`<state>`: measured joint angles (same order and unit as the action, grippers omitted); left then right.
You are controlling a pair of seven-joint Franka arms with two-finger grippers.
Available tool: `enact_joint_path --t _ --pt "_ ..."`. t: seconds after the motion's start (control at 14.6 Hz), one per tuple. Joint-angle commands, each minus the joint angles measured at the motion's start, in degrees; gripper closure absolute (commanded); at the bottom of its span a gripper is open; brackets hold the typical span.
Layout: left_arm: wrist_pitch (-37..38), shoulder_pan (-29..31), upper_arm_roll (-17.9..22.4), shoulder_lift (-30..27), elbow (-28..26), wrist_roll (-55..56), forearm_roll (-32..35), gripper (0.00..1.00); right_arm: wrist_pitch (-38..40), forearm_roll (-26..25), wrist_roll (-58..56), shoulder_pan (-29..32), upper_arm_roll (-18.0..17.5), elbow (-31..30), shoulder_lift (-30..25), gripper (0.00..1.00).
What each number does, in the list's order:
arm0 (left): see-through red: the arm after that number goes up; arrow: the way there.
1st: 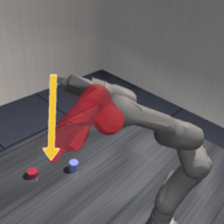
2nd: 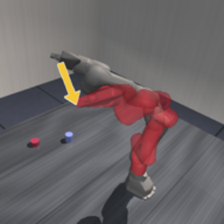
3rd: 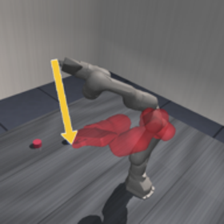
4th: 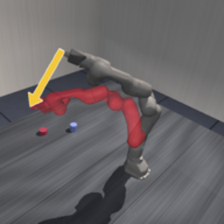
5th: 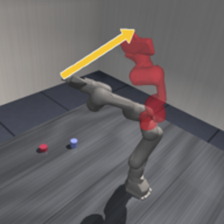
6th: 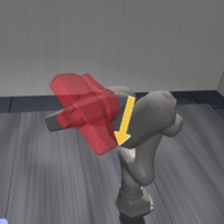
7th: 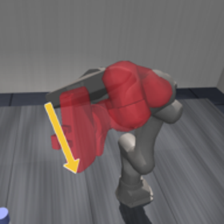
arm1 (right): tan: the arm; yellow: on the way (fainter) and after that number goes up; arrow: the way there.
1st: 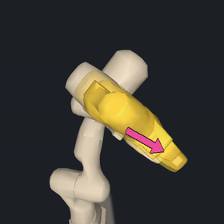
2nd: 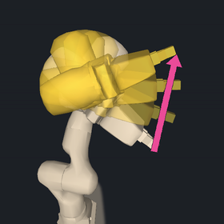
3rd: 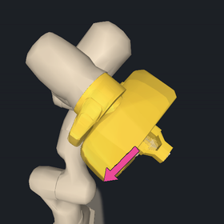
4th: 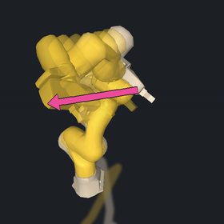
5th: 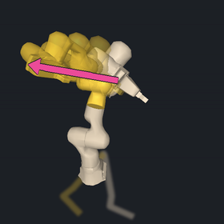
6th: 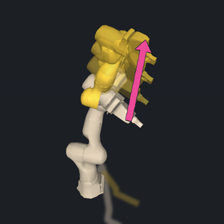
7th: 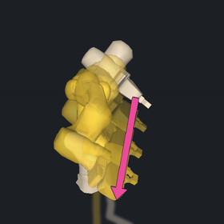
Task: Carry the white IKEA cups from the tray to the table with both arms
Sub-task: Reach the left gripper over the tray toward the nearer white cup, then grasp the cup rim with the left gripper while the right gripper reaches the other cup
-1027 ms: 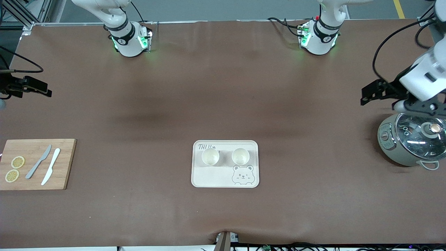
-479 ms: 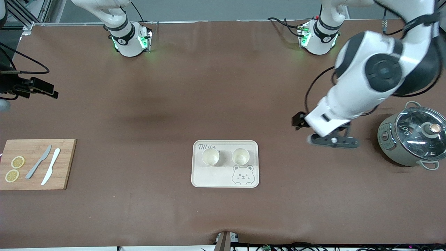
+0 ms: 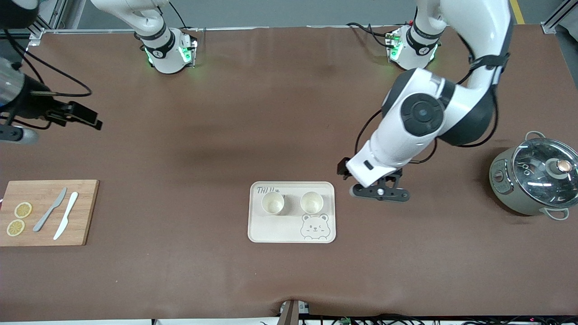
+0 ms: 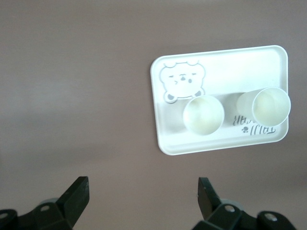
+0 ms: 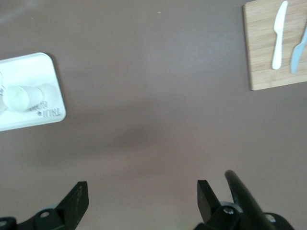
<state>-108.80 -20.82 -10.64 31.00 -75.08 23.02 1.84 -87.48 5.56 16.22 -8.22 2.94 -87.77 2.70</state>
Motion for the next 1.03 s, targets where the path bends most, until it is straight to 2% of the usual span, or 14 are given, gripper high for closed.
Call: enact_joint_path --t 0.0,0.14,0.41,0.68,0.96 --pt "-4.6 -1.5 0.3 4.7 1.6 2.2 1.1 0.0 -3.0 1.0 7.7 -4.4 0.4 0.4 1.7 0.0" --pt "-8.3 -2.2 0.3 7.2 1.4 2.3 1.3 0.0 -6.6 3.7 13.9 -6.8 0.5 0.4 3.6 0.0" --pt "-13.1 -2.8 0.3 10.0 1.1 2.3 2.8 0.0 -15.8 3.0 23.3 -14.4 0.5 0.4 9.1 0.0" --pt "-18.1 -3.2 0.4 12.7 1.0 2.3 3.3 0.0 -21.8 3.0 28.8 -18.0 0.5 0.4 13.5 0.0" --pt "-22.3 -3.2 0.4 15.8 0.9 2.2 3.3 0.0 -31.7 2.7 34.2 -21.9 0.7 0.4 19.8 0.0"
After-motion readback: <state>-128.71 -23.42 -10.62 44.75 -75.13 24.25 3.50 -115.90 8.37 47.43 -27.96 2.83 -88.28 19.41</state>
